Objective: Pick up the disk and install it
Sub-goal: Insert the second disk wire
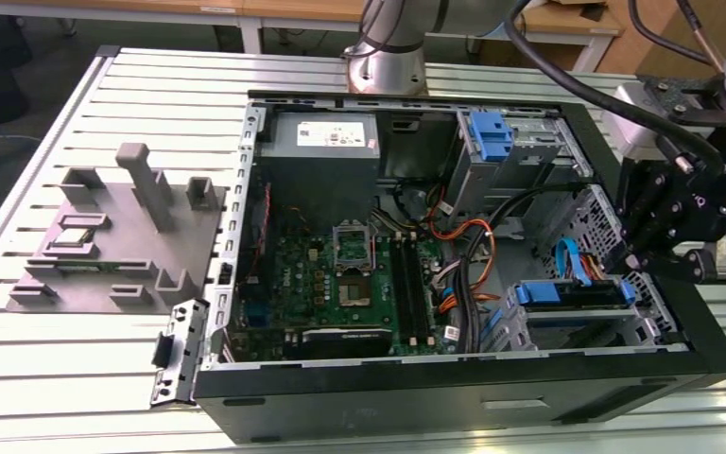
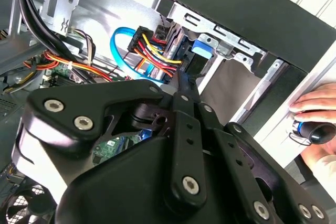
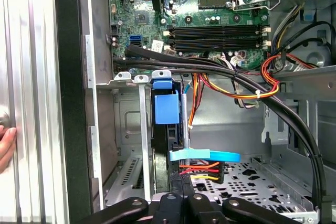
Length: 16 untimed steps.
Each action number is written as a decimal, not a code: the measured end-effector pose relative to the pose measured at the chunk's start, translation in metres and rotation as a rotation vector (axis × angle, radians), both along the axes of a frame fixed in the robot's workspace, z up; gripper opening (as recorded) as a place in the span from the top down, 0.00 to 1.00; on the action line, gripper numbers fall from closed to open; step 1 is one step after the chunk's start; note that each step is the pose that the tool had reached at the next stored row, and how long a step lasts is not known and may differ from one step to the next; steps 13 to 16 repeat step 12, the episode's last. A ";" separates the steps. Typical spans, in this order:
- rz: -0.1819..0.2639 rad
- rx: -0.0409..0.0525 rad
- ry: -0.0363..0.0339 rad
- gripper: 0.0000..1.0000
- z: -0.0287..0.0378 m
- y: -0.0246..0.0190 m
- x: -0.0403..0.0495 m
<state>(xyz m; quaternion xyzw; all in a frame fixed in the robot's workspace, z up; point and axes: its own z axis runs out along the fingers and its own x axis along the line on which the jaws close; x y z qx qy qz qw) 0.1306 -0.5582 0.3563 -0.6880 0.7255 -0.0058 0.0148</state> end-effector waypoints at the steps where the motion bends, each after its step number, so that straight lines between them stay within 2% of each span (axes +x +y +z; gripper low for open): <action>1: 0.000 0.0000 0.0000 0.90 0.0001 0.0000 0.0000; 4: 0.000 0.0001 0.0006 0.90 0.0003 0.0000 0.0000; 5: 0.000 -0.0002 0.0079 0.90 0.0004 0.0000 0.0001; 6: 0.000 -0.0003 0.0122 0.90 0.0004 0.0001 0.0001; 8: 0.000 -0.0001 0.0130 0.90 0.0003 0.0000 0.0000; 10: 0.000 0.0000 0.0190 0.90 0.0002 0.0000 0.0001; 16: 0.000 0.0000 0.0196 0.90 0.0002 0.0000 0.0001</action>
